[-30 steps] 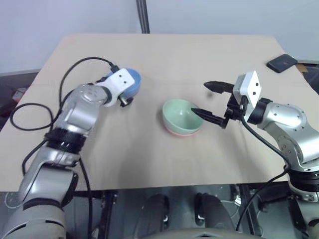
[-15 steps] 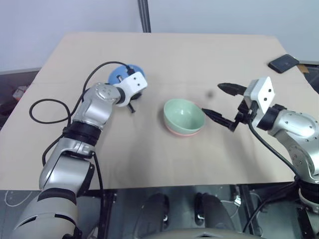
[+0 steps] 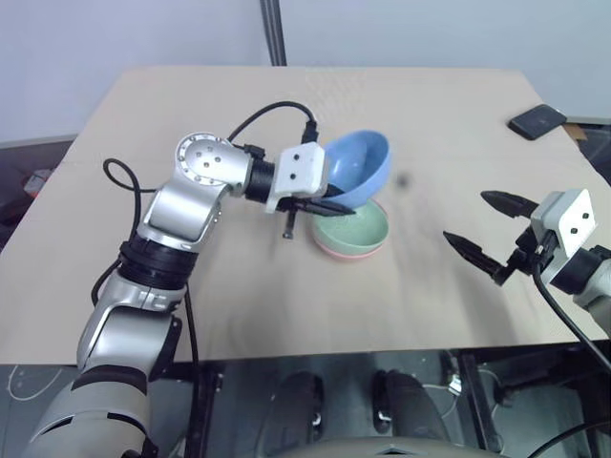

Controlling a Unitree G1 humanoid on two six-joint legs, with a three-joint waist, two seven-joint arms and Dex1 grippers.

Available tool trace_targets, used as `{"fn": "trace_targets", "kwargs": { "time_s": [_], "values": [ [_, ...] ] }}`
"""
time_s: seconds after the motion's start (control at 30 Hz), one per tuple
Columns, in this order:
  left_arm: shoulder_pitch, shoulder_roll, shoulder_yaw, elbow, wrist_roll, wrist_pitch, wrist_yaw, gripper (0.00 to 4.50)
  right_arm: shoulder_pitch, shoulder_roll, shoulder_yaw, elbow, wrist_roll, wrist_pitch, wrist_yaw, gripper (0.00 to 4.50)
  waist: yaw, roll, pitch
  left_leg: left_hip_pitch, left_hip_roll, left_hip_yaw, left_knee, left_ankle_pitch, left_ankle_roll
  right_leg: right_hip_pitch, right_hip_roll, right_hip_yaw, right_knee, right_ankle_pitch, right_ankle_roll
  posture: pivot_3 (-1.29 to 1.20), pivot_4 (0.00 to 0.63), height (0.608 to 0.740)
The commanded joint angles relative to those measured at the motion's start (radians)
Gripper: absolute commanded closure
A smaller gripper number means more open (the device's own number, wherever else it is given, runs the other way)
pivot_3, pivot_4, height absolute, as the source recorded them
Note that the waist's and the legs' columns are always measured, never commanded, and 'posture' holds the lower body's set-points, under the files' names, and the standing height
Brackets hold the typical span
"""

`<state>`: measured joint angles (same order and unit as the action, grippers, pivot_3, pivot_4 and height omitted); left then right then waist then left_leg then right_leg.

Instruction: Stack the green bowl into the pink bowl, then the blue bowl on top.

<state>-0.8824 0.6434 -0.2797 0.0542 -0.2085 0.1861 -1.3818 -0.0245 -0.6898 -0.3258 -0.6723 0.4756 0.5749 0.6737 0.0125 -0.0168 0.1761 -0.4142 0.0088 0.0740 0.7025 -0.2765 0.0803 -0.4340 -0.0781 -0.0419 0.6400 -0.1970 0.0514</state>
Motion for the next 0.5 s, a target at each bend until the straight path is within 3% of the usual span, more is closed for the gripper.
{"fn": "trace_targets", "kwargs": {
  "time_s": [0.03,0.17,0.23,0.3,0.37,0.5],
  "values": [
    [-0.027,-0.022,0.036,-0.002,-0.036,-0.009,-0.005,2.55,-0.009,0.002,-0.001,-0.047,0.008,-0.014,-0.03,0.0,0.001,0.0,0.0,0.0,0.0,0.0,0.0,0.0,0.0,0.0,0.0,0.0,0.0,0.001,-0.001,0.0,0.15,0.739],
    [-0.026,-0.007,0.097,-0.035,-0.09,0.116,0.033,0.58,-0.016,0.003,0.032,-0.03,0.016,-0.005,-0.031,0.0,0.002,0.0,0.0,-0.002,0.0,0.0,0.001,0.0,0.0,0.0,0.0,0.0,-0.002,0.0,0.0,0.0,0.15,0.739],
    [-0.01,0.0,0.153,-0.062,-0.111,0.184,0.101,0.03,-0.024,-0.001,0.05,-0.006,0.019,-0.005,-0.02,0.0,0.001,0.0,0.0,-0.002,0.0,0.0,0.001,0.0,0.0,0.0,0.0,0.0,-0.002,0.0,0.0,0.0,0.15,0.739],
    [0.035,-0.011,0.218,-0.1,-0.071,0.119,0.222,0.03,-0.031,-0.005,0.069,0.021,0.021,-0.014,0.002,0.0,-0.001,0.0,0.0,-0.002,0.0,-0.001,0.001,0.0,0.0,0.0,0.0,0.0,-0.002,0.0,0.0,0.0,0.15,0.739],
    [0.092,-0.042,0.301,-0.131,-0.141,0.184,0.303,0.03,-0.04,-0.013,0.089,0.048,0.013,-0.023,0.021,0.0,-0.001,0.0,0.0,-0.001,0.0,0.0,0.001,0.0,0.0,0.0,0.0,0.001,-0.002,0.0,0.0,0.0,0.15,0.739],
    [0.339,-0.053,0.464,-0.268,-0.213,0.246,0.437,0.03,-0.073,-0.061,0.159,0.147,-0.022,-0.072,0.117,0.0,-0.01,0.001,0.0,0.001,0.001,0.0,0.001,0.0,0.0,0.0,-0.001,0.002,-0.001,0.0,0.0,0.0,0.15,0.739]
  ]
}}
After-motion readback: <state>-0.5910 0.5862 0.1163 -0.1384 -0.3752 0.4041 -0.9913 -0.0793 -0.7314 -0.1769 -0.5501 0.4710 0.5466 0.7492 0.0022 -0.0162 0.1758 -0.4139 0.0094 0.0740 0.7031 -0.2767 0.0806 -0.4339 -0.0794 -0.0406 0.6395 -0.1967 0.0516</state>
